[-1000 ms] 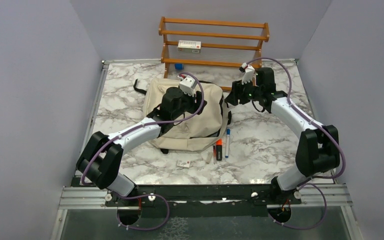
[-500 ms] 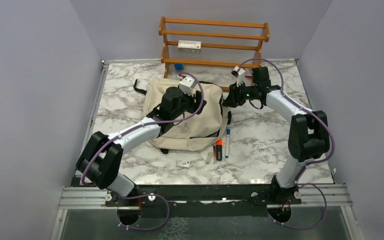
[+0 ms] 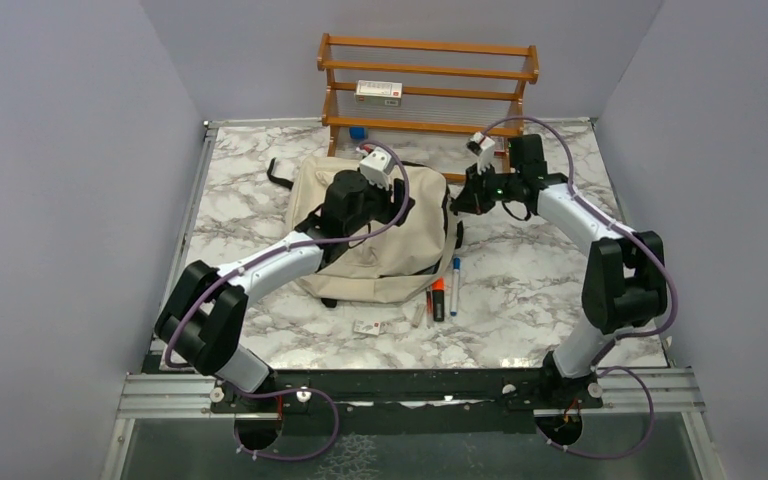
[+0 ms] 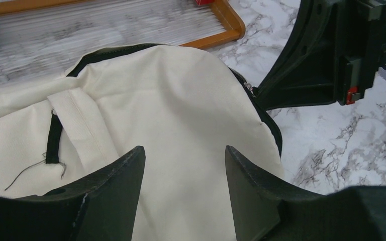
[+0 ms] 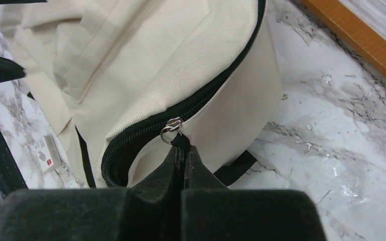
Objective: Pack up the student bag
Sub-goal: Zip the student bag at the center of the board.
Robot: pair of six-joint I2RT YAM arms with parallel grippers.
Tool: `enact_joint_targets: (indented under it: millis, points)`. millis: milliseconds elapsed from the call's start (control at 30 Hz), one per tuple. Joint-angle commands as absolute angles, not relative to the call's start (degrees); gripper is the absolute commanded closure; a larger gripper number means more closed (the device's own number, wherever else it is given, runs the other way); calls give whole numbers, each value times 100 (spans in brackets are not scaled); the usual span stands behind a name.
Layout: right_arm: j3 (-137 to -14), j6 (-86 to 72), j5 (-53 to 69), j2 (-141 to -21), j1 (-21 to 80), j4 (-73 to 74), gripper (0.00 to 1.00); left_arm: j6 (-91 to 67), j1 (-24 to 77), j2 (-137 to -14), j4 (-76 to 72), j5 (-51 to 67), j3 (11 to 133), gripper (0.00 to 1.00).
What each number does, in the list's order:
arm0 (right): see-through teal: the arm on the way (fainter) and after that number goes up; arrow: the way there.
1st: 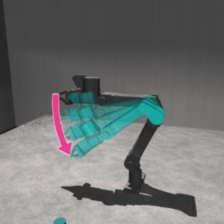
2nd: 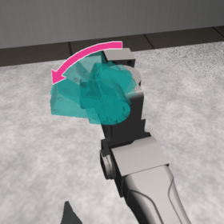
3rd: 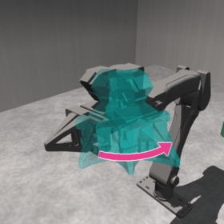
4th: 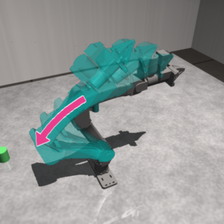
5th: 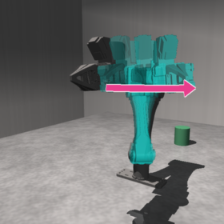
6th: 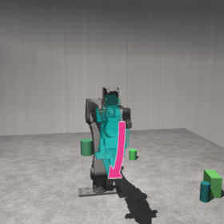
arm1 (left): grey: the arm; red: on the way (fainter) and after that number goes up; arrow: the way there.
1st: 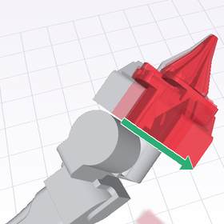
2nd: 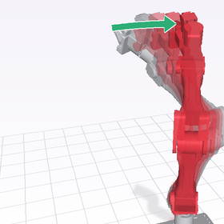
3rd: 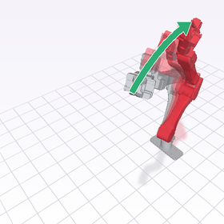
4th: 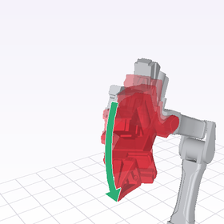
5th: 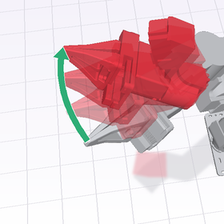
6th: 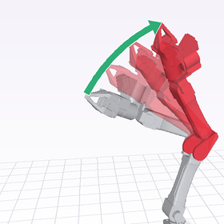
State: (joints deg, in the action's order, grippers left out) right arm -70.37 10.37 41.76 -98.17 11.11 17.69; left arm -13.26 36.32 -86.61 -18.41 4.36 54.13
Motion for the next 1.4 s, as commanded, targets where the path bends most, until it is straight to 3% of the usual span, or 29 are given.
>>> enact_joint_targets:
  millis: [0, 367, 767, 1000, 1367]
  points:
    - [-6937, 701, 4093, -9214, 1072, 1839, 99, -1439, 3574, -8938, -1773, 239, 5942, 38]
    - [-6772, 561, 4780, -8606, 1081, 2265, 100, -2017, 3472, -10162, -1117, 632, 7631, 22]
    - [-6473, 504, 4597, -8558, 1078, 1888, 100, -2494, 3463, -11378, 1191, 1075, 9858, 21]
    - [-6345, 442, 4518, -8513, 1083, 1676, 100, -2332, 3701, -11599, 2555, 588, 10725, 23]
    - [-6240, 437, 4528, -8390, 1078, 1485, 99, -2068, 4024, -12492, 3464, 479, 11912, 23]
